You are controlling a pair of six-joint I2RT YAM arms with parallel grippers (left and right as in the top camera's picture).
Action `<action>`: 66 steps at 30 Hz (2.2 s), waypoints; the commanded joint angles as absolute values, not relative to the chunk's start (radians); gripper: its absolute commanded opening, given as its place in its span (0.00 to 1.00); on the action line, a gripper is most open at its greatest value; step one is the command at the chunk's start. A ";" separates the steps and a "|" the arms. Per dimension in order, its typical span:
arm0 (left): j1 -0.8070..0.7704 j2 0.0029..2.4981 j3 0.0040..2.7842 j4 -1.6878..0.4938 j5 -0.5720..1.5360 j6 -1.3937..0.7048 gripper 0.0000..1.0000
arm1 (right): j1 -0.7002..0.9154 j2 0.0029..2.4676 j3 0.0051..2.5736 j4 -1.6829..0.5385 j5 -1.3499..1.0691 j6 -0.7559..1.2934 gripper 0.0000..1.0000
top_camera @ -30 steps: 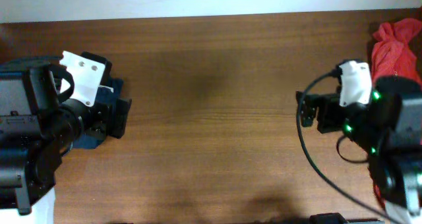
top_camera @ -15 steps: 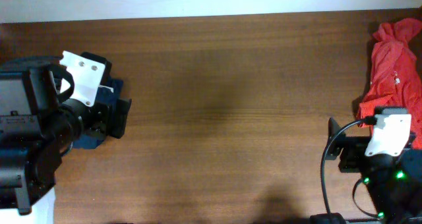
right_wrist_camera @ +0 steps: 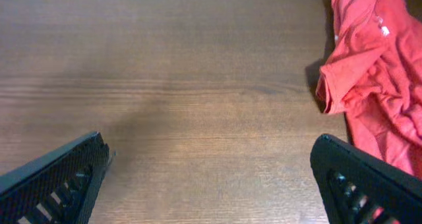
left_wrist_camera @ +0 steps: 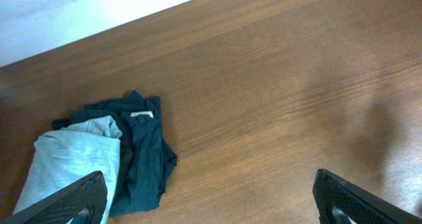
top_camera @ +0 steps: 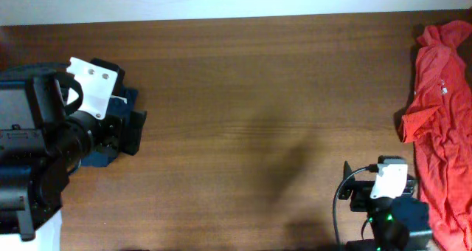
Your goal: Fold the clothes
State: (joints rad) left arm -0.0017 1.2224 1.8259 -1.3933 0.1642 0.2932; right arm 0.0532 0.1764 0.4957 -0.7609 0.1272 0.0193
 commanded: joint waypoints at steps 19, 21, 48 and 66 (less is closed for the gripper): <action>-0.007 1.221 1.832 -1.393 0.160 0.308 0.99 | 0.059 0.004 0.233 -0.723 0.143 0.015 0.99; -0.007 1.221 1.832 -1.393 0.160 0.308 0.99 | 0.059 0.004 0.231 -0.743 0.143 0.015 0.99; -0.007 1.221 1.832 -1.406 0.160 0.309 0.99 | 0.059 0.004 0.231 -0.778 0.143 0.015 0.99; 0.044 0.747 1.038 -0.678 0.131 0.310 0.99 | 0.059 0.004 0.231 -0.778 0.143 0.015 0.99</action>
